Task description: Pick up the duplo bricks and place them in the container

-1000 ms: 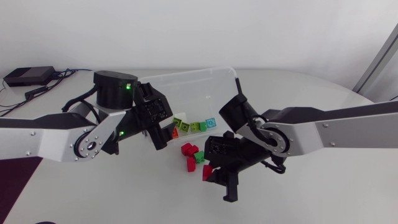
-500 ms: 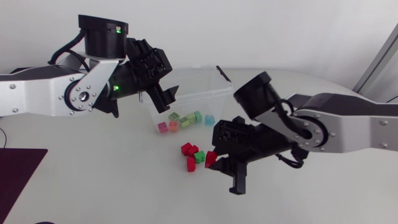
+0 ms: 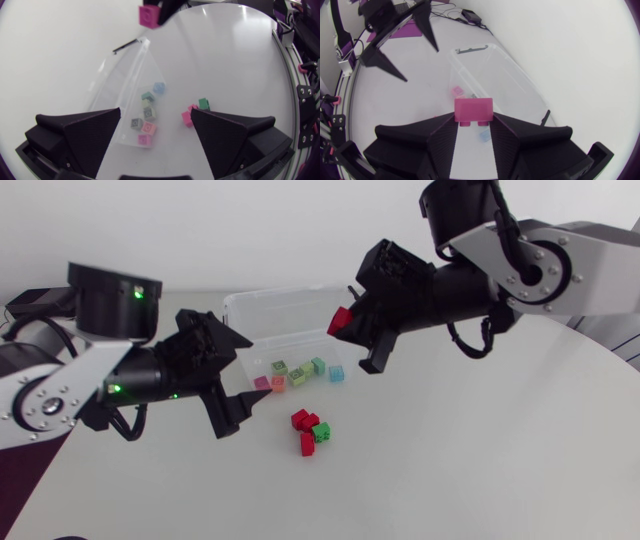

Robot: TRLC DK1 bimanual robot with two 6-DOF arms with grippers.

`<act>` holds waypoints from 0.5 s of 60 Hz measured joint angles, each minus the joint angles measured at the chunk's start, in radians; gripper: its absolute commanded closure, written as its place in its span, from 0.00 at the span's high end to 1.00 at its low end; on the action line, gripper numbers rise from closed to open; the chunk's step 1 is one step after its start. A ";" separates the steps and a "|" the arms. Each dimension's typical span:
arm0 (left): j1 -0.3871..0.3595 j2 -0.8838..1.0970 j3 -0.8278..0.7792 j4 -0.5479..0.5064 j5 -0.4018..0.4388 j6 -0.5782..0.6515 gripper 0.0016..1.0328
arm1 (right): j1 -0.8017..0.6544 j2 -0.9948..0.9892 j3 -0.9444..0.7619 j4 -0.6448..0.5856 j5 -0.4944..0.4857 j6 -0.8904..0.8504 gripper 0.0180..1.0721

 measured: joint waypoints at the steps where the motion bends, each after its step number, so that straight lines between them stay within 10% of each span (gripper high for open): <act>1: 0.003 0.015 -0.017 0.018 0.001 0.000 0.95 | -0.004 0.016 0.017 0.007 0.000 0.007 0.11; 19: 0.010 0.362 -0.082 0.282 0.037 -0.005 0.95 | -0.050 0.288 0.254 0.113 0.010 0.077 0.12; 30: 0.002 0.531 -0.048 0.339 0.037 -0.058 0.95 | -0.057 0.388 0.311 0.161 0.047 0.107 0.44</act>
